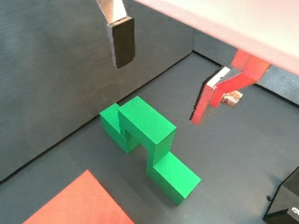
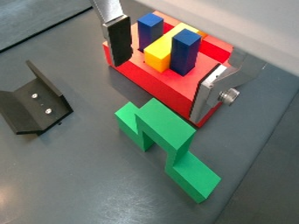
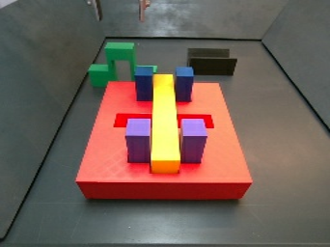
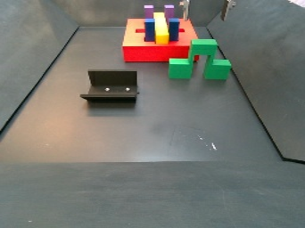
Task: Pick up the green object. Move up. Move to above the board. Insert the green object.
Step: Pick up the green object.
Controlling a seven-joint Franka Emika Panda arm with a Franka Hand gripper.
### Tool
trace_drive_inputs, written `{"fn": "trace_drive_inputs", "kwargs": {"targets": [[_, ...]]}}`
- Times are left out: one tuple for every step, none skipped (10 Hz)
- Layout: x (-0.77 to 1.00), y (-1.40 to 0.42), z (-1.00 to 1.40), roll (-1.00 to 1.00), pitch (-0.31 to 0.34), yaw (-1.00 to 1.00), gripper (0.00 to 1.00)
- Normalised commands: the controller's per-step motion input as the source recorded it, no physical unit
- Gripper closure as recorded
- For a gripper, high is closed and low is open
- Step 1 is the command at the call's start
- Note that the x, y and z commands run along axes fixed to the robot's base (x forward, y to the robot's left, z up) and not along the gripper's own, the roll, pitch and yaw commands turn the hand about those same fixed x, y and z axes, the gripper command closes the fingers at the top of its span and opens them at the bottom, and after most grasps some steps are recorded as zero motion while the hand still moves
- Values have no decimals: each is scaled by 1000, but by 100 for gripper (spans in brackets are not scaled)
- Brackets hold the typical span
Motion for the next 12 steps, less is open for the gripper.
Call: {"fn": "trace_drive_inputs", "kwargs": {"targets": [[-151,0,-71,0,-64,0,0],[-91,0,-200,-36,-97,0,0],[-223,0,-377,-51,-166,0,0],[-326,0,-380,0,-141,0,0],[-177,0,-249,-21,-109,0,0],[-37,0,-211,-43,-90,0,0],[0,0,-120,-116,-113,0,0],[49,0,-14,-147,-100,31,0],[146,0,0,-144,-91,0,0],[63,0,-97,-116,-104,0,0],[0,0,-140,-80,-94,0,0],[0,0,-151,-66,-96,0,0]]}}
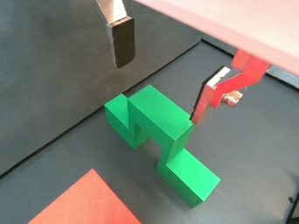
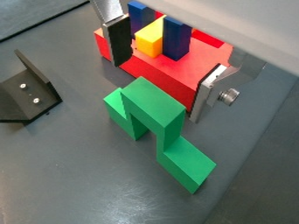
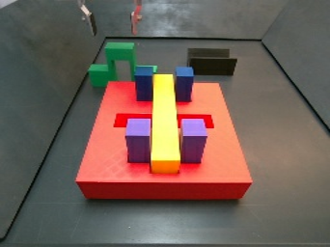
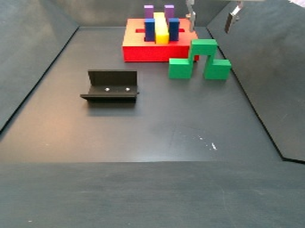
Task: Pick up the green object. Move up. Move to above the board. Insert the green object.
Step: Pick up the green object.
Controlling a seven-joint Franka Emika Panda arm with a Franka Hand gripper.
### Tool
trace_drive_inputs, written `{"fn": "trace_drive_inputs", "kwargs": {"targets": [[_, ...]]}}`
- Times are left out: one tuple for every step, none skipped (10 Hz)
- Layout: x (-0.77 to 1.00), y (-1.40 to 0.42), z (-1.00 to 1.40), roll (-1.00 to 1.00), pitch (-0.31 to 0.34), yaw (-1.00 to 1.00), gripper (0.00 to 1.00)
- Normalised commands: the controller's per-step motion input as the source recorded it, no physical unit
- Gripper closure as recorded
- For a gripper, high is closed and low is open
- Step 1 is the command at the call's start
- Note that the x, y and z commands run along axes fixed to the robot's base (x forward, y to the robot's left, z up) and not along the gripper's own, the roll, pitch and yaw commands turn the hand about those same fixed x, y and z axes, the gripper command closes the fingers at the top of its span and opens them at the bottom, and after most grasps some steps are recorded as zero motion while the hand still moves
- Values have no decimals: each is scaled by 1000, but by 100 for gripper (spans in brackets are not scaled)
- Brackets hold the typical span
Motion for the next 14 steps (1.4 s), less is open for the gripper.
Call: {"fn": "trace_drive_inputs", "kwargs": {"targets": [[0,0,-129,-76,-89,0,0],[0,0,-106,-69,-76,0,0],[91,0,-77,-56,-46,0,0],[163,0,-109,-16,-19,-86,0],[214,0,-109,-14,-9,-86,0],[257,0,-117,-27,-21,-80,0],[243,0,-137,-17,-21,-80,0],[94,0,-174,0,-10,-86,0],[-114,11,-329,74,0,-131,0],[-337,46,-363,104,0,-149,0],[-197,23,-286,56,-1,-117,0],[-11,9,-234,14,-3,-83,0],[0,20,-189,0,-11,-43,0],[26,23,-189,0,-11,-34,0]]}}
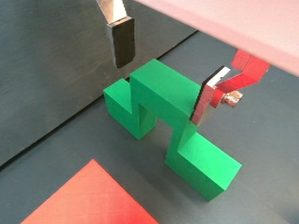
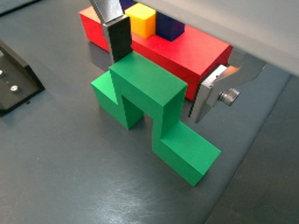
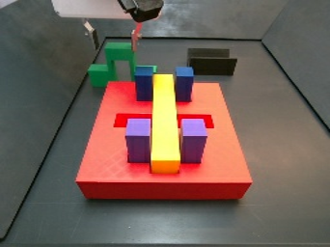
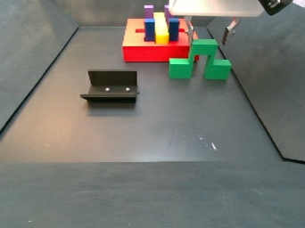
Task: Pick up the green object. Move up. Move to above the board. Insert the green object.
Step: Pick up the green object.
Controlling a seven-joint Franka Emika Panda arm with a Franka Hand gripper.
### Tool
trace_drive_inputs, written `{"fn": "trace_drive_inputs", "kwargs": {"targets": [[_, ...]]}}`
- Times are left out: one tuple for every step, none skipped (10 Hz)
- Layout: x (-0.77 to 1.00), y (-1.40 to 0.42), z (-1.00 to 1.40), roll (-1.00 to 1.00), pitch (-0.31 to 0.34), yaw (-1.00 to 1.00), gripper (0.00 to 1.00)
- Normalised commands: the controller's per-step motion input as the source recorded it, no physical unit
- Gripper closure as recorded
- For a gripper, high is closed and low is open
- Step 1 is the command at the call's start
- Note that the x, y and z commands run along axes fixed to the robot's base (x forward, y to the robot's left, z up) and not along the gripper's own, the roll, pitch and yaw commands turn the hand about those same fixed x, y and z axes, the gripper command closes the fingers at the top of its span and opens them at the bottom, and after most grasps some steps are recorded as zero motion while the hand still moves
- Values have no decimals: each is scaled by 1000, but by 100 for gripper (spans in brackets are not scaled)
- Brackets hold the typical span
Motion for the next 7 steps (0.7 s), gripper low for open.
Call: {"fn": "trace_drive_inputs", "kwargs": {"targets": [[163,89,-243,0,0,0,0],[209,137,-243,0,0,0,0],[183,74,-206,0,0,0,0],[11,0,-97,0,0,-3,0],[0,-37,-163,0,-21,-200,0],[0,-9,-74,14,0,-169,0],[0,0,0,0,0,-111,0]]}}
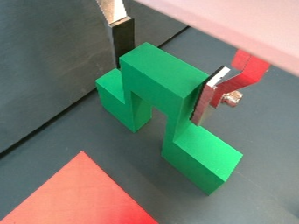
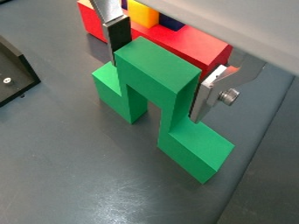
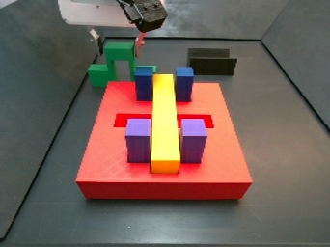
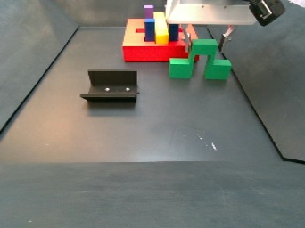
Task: Pick up the green object. Move up. Move to above the board. Insert the green object.
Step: Pick up the green object.
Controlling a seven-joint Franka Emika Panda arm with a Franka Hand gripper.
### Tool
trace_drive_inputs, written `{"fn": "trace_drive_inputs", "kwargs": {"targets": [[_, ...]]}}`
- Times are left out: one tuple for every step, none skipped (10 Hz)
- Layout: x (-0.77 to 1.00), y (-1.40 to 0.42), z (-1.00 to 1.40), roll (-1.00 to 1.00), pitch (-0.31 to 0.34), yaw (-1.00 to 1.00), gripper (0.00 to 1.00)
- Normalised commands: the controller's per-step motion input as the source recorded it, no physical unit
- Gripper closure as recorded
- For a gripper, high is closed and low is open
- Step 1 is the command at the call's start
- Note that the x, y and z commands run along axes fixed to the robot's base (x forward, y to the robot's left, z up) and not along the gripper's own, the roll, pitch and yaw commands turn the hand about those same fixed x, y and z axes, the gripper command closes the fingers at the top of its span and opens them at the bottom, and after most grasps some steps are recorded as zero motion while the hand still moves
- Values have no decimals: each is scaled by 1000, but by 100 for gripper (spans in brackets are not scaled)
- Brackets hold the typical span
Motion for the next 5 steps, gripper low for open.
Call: {"fn": "trace_drive_inputs", "kwargs": {"targets": [[0,0,14,-6,0,0,0],[0,0,0,24,1,0,0],[-14,0,-26,73,0,0,0],[0,0,0,44,0,0,0],[0,0,0,0,0,0,100]]}}
